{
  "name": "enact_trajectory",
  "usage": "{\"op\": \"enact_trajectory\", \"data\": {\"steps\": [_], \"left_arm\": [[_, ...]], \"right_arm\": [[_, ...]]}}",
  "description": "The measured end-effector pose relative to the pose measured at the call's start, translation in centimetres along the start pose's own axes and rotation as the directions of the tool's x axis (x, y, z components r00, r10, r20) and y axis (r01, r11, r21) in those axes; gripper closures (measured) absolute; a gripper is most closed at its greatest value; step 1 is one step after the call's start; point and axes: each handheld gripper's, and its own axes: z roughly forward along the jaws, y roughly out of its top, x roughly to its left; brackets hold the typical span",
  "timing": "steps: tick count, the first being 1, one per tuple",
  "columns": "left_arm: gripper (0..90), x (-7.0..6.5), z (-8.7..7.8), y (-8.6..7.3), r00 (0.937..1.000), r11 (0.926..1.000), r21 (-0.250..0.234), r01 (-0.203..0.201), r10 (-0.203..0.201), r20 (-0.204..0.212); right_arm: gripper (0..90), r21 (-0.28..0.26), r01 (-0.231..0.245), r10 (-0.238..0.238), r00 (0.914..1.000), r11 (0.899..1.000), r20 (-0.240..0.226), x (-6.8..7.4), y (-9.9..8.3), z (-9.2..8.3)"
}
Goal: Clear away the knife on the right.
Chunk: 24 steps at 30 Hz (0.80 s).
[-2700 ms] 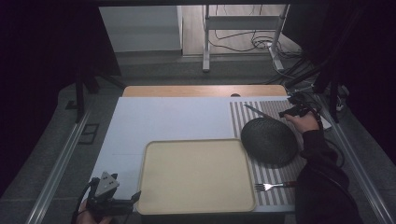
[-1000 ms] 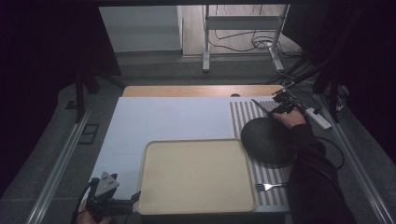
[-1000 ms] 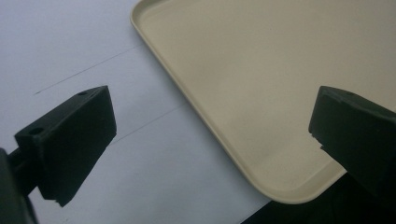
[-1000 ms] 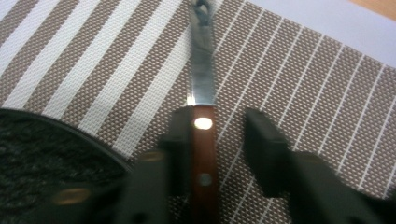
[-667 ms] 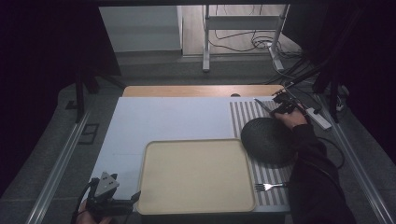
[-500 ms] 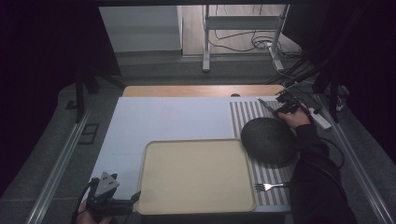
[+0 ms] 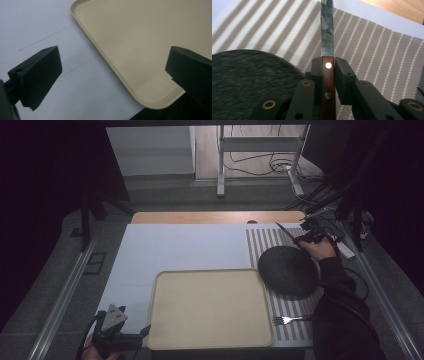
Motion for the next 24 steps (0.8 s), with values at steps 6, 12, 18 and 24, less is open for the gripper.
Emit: {"op": "enact_trajectory", "data": {"steps": [6,12,18,24], "left_arm": [[0.6,0.0,0.0,0.0,1.0,1.0,0.0,-0.001,0.001,0.001],[0.6,0.0,0.0,0.0,1.0,1.0,-0.002,-0.002,0.002,0.001],[0.3,0.0,0.0,0.0,1.0,1.0,-0.004,0.001,-0.001,0.0],[0.0,0.2,-0.1,0.0,0.9999,0.9998,-0.012,0.013,-0.013,0.004]], "right_arm": [[78.3,-0.011,0.009,-0.01,0.9999,1.0,-0.013,1.0,-0.3,-0.6],[78.3,-0.032,0.013,-0.014,0.9994,0.999,-0.032,2.5,-0.6,-1.4],[78.3,-0.041,0.026,-0.028,0.9985,0.999,-0.047,4.2,-1.1,-2.2],[78.3,-0.05,0.04,-0.044,0.9967,0.998,-0.068,6.4,-1.9,-2.9]]}}
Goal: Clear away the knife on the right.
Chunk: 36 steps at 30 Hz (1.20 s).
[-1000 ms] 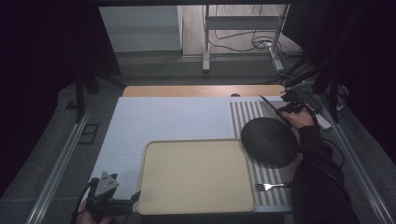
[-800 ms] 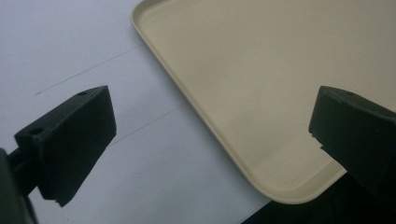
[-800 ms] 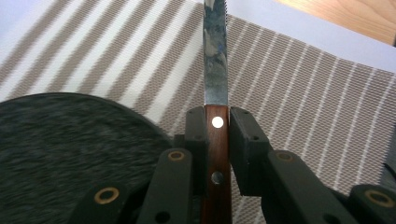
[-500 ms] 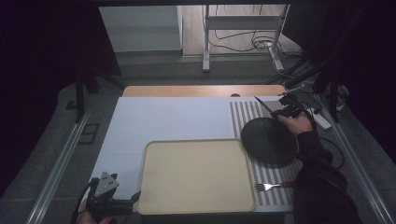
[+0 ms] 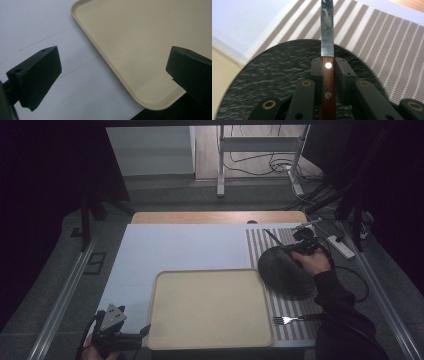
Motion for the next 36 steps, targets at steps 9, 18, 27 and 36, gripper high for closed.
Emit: {"op": "enact_trajectory", "data": {"steps": [9,18,27,36], "left_arm": [[0.0,0.2,-0.1,0.0,0.9999,0.9999,-0.007,0.011,-0.011,0.007],[0.0,0.2,-0.1,0.0,0.9999,0.9999,-0.009,0.013,-0.013,0.01],[0.0,0.1,-0.1,0.0,0.9999,0.9999,-0.007,0.011,-0.011,0.009],[0.0,0.1,0.0,0.0,0.9999,1.0,-0.006,0.007,-0.007,0.008]], "right_arm": [[78.3,-0.021,0.019,-0.019,0.9991,1.0,-0.037,2.9,-1.2,-1.5],[78.3,-0.035,0.037,-0.039,0.9972,0.999,-0.063,6.1,-2.7,-2.7],[78.2,-0.033,0.072,-0.075,0.9923,0.997,-0.098,9.2,-4.0,-3.3],[78.2,-0.029,0.099,-0.102,0.9875,0.995,-0.12,12.2,-5.1,-3.7]]}}
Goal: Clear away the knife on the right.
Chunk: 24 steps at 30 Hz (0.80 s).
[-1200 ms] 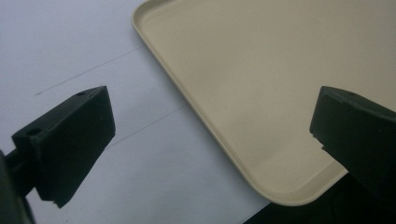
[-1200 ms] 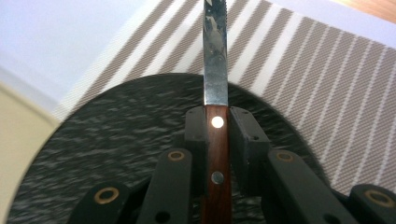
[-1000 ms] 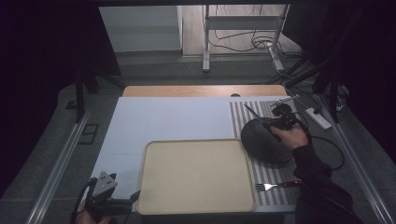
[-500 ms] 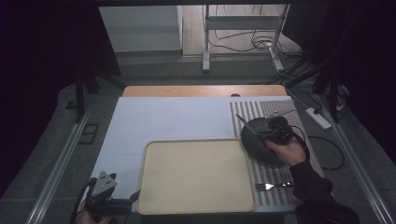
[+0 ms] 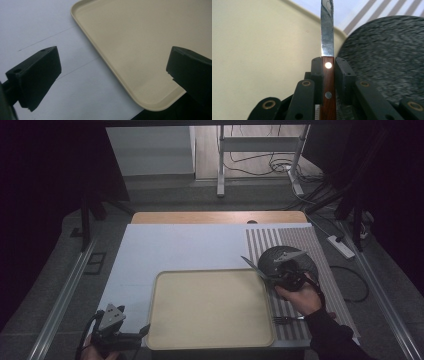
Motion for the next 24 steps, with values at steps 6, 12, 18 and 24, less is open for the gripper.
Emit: {"op": "enact_trajectory", "data": {"steps": [6,12,18,24], "left_arm": [[0.0,0.0,0.0,0.0,1.0,1.0,0.0,-0.002,0.002,0.0],[0.0,0.0,0.0,0.0,1.0,1.0,0.001,-0.003,0.003,0.0],[0.0,0.0,0.0,0.0,1.0,1.0,0.002,-0.005,0.005,0.0],[0.0,-0.1,0.0,0.0,1.0,1.0,0.004,-0.009,0.009,-0.001]], "right_arm": [[78.2,0.017,0.028,-0.027,0.9992,0.999,-0.03,2.4,-0.5,0.6],[78.3,0.027,0.047,-0.046,0.9977,0.999,-0.05,4.2,-0.8,1.0],[78.2,0.039,0.056,-0.053,0.9964,0.998,-0.066,5.6,-0.9,1.4],[78.2,0.045,0.063,-0.06,0.9954,0.997,-0.075,6.5,-1.1,2.2]]}}
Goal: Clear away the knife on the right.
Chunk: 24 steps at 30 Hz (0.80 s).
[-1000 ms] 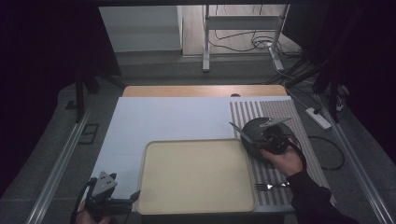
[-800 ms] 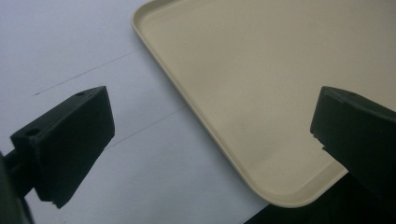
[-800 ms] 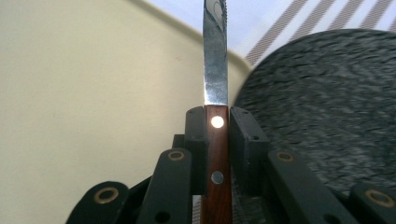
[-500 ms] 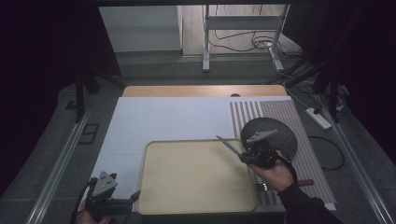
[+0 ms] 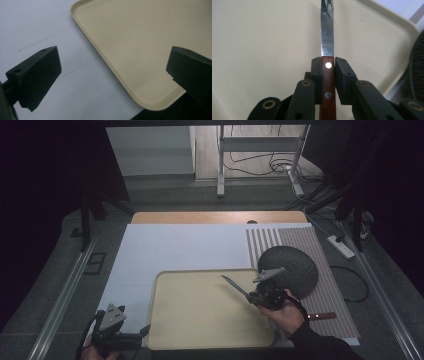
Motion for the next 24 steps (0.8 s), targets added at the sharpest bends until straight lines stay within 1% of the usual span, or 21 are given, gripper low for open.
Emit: {"op": "enact_trajectory", "data": {"steps": [2,3,4,5,8,9,10,11,12,14,15,16,17,18,19,20,22,23,24], "left_arm": [[0.0,0.0,0.0,0.0,1.0,1.0,0.0,0.0,0.0,0.0],[0.0,0.0,0.0,0.0,1.0,1.0,0.001,-0.001,0.001,0.0],[0.0,0.0,0.0,0.0,1.0,1.0,0.0,-0.001,0.001,0.0],[0.0,0.0,0.0,0.0,1.0,1.0,0.0,-0.001,0.001,0.0],[0.0,0.0,0.0,0.0,1.0,1.0,0.0,-0.002,0.002,-0.001],[0.0,0.0,0.0,0.0,1.0,1.0,0.0,-0.003,0.003,-0.001],[0.0,-0.1,0.0,0.0,1.0,1.0,0.0,-0.004,0.004,-0.001],[0.0,-0.1,0.0,0.0,1.0,1.0,0.0,-0.004,0.004,-0.001],[0.0,-0.1,0.0,0.0,1.0,1.0,0.0,-0.005,0.005,-0.001],[0.0,-0.1,0.0,0.0,1.0,1.0,0.0,-0.005,0.005,0.0],[0.0,-0.1,0.0,0.0,1.0,1.0,0.0,-0.006,0.006,0.0],[0.0,-0.1,0.0,0.0,1.0,1.0,0.0,-0.005,0.005,0.0],[0.0,-0.1,0.0,0.0,1.0,1.0,0.0,-0.005,0.005,0.0],[0.0,-0.1,0.0,0.0,1.0,1.0,0.003,-0.007,0.007,0.0],[0.0,-0.1,0.0,0.0,1.0,1.0,0.003,-0.007,0.007,0.0],[0.0,-0.1,0.0,0.0,1.0,0.9999,0.004,-0.009,0.009,0.0],[0.0,-0.1,0.0,0.0,0.9999,0.9999,0.005,-0.011,0.011,0.0],[0.0,-0.1,0.0,0.0,0.9999,0.9999,0.006,-0.012,0.012,0.0],[0.0,-0.1,0.1,0.0,0.9999,0.9999,0.007,-0.013,0.013,0.0]], "right_arm": [[78.1,0.019,0.008,-0.008,1.0,1.0,0.004,0.4,-0.1,0.6],[78.1,0.019,0.008,-0.008,1.0,1.0,0.004,0.4,-0.1,0.6],[78.2,0.033,0.018,-0.018,0.9998,0.999,0.002,0.5,-0.1,0.9],[78.2,0.033,0.018,-0.018,0.9998,0.999,0.002,0.5,-0.1,0.9],[78.1,0.064,0.03,-0.03,0.9995,0.997,-0.001,0.8,-0.4,1.6],[78.1,0.064,0.03,-0.03,0.9995,0.997,-0.001,0.8,-0.4,1.6],[78.0,0.084,0.043,-0.043,0.9991,0.996,-0.002,0.8,-0.4,1.9],[78.0,0.084,0.043,-0.043,0.9991,0.996,-0.002,0.8,-0.4,1.9],[77.5,0.108,0.046,-0.045,0.9989,0.993,-0.012,0.7,-0.5,2.1],[76.3,0.111,0.05,-0.048,0.9987,0.993,-0.02,0.7,-0.5,2.1],[70.0,0.108,0.055,-0.053,0.9984,0.993,-0.021,0.6,-0.5,2.0],[61.0,0.083,0.076,-0.076,0.9971,0.994,0.003,0.7,-0.3,1.5],[61.0,0.083,0.076,-0.076,0.9971,0.994,0.003,0.7,-0.3,1.5],[56.9,0.049,0.086,-0.087,0.996,0.995,0.018,0.6,0.1,1.0],[56.9,0.049,0.086,-0.087,0.996,0.995,0.018,0.6,0.1,1.0],[56.2,0.021,0.089,-0.089,0.9959,0.996,0.016,0.4,0.3,0.6],[57.7,0.013,0.093,-0.093,0.9956,0.996,0.013,0.4,0.4,0.5],[68.1,0.013,0.107,-0.107,0.9941,0.994,-0.019,0.7,0.5,0.5],[68.1,0.013,0.107,-0.107,0.9941,0.994,-0.019,0.7,0.5,0.5]]}}
